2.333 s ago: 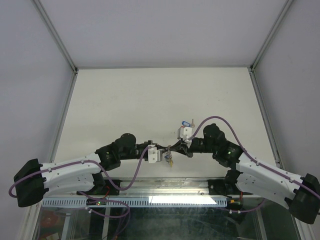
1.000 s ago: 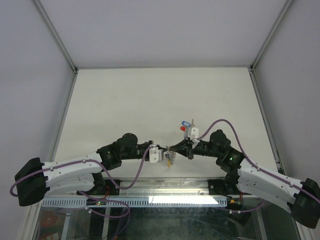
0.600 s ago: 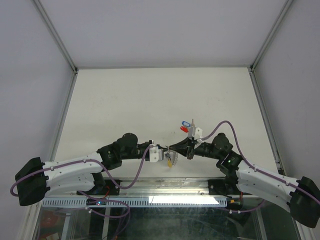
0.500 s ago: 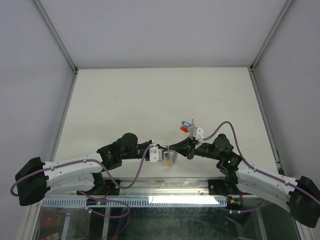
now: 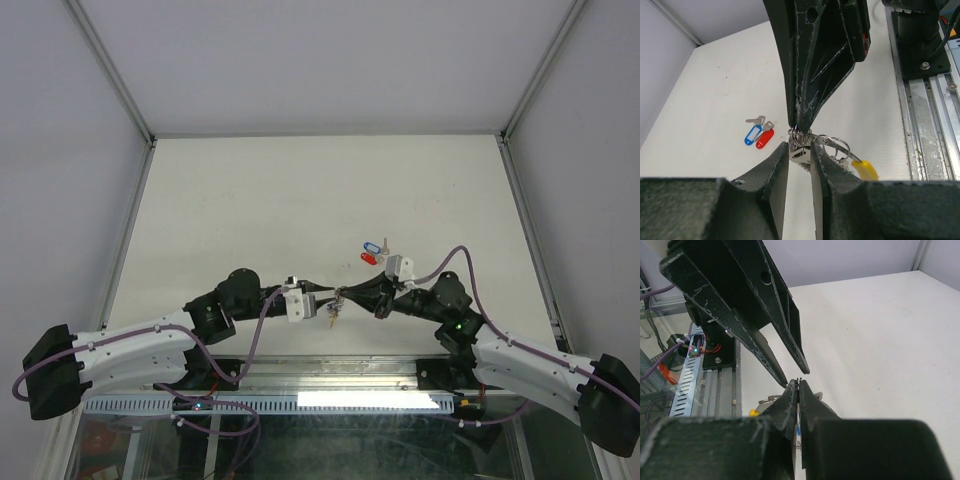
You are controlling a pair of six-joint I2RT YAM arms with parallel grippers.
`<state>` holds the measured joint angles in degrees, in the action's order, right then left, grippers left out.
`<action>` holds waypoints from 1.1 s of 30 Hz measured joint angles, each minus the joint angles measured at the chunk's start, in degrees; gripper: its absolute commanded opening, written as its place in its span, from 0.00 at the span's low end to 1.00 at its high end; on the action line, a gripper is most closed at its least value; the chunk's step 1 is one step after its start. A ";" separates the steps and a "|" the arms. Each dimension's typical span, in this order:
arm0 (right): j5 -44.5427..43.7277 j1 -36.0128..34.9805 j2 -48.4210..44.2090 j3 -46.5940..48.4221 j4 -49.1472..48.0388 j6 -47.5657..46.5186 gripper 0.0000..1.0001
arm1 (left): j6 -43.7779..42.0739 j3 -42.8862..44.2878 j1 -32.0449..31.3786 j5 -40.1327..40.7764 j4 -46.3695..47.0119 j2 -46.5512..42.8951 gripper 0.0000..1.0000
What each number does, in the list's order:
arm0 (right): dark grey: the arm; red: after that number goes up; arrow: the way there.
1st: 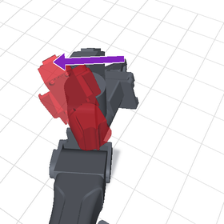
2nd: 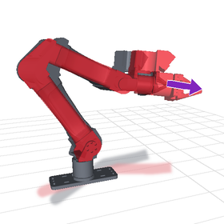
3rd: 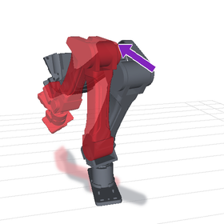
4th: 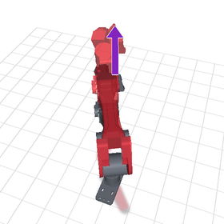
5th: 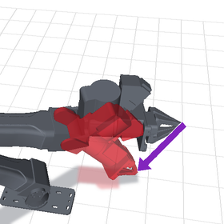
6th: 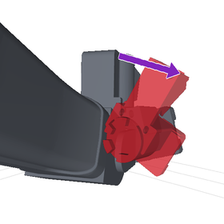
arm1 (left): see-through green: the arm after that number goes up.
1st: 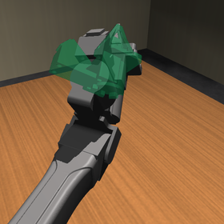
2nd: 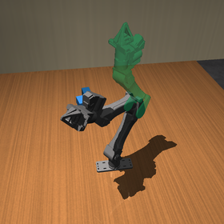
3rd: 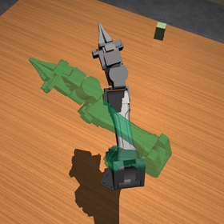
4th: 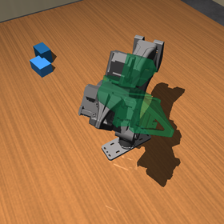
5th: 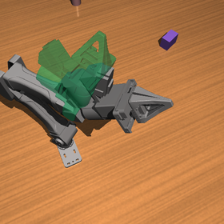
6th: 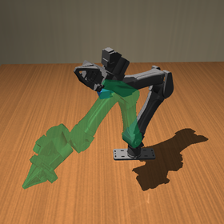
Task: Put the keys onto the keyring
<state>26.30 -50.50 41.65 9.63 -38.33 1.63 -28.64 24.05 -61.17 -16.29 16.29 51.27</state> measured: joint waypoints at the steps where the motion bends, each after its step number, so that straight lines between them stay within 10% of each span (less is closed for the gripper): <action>1: 0.02 0.00 -0.31 0.00 0.00 -0.02 0.00 | 0.59 -0.37 0.00 0.11 0.57 -0.44 0.23; 33: 5.25 0.00 -2.89 0.00 2.64 -0.70 0.00 | 4.66 -2.25 0.00 -3.37 6.51 3.50 0.16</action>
<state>31.55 -50.50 38.76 9.63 -35.68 0.93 -23.99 21.80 -61.17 -19.66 22.81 54.76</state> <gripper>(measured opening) 0.007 0.186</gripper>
